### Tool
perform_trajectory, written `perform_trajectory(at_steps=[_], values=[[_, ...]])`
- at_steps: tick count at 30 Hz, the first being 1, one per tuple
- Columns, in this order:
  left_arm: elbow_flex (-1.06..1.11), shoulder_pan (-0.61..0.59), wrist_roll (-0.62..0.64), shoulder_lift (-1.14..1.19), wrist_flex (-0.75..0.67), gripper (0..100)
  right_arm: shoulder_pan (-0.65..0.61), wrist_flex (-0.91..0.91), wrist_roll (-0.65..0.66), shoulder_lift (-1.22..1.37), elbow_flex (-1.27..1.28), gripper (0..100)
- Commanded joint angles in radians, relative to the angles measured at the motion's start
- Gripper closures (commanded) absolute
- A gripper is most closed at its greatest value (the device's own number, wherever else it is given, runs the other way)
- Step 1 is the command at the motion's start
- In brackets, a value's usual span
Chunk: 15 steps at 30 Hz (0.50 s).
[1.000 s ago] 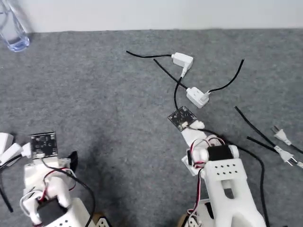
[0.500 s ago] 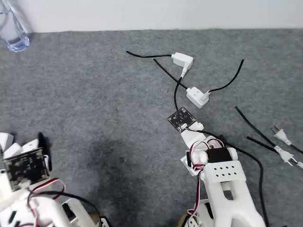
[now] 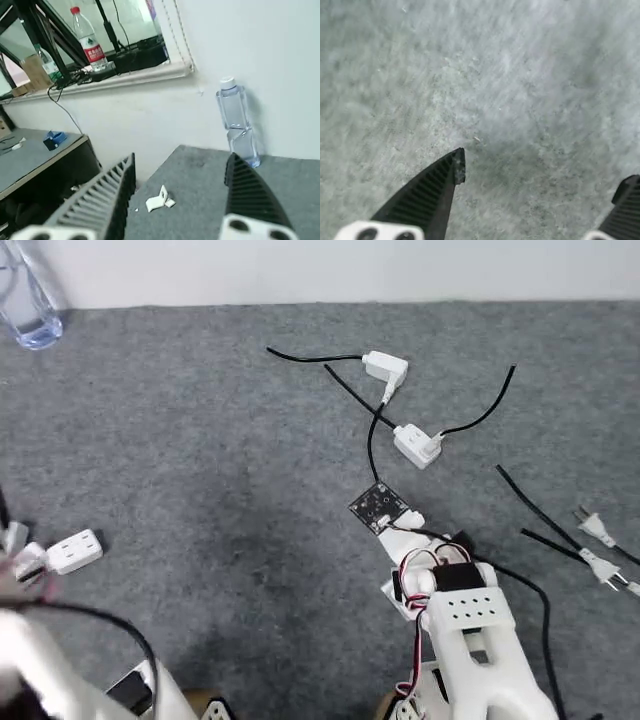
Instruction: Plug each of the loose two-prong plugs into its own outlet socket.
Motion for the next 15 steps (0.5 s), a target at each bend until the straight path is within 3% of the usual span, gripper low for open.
perform_trajectory(at_steps=[1,4,10,15], values=[[-0.074,-0.018,-0.075,0.195,-0.044,73,-0.007,-0.022,0.011,-0.016,-0.008,56.0],[-0.062,-0.018,-0.238,0.338,-0.025,73,-0.007,-0.025,0.011,-0.016,-0.006,56.0],[-0.056,-0.069,-0.847,0.62,0.098,73,-0.045,-0.022,0.011,-0.016,0.0,56.0],[-0.053,-0.089,-1.057,0.75,0.104,73,-0.047,-0.027,0.015,-0.016,0.008,56.0]])
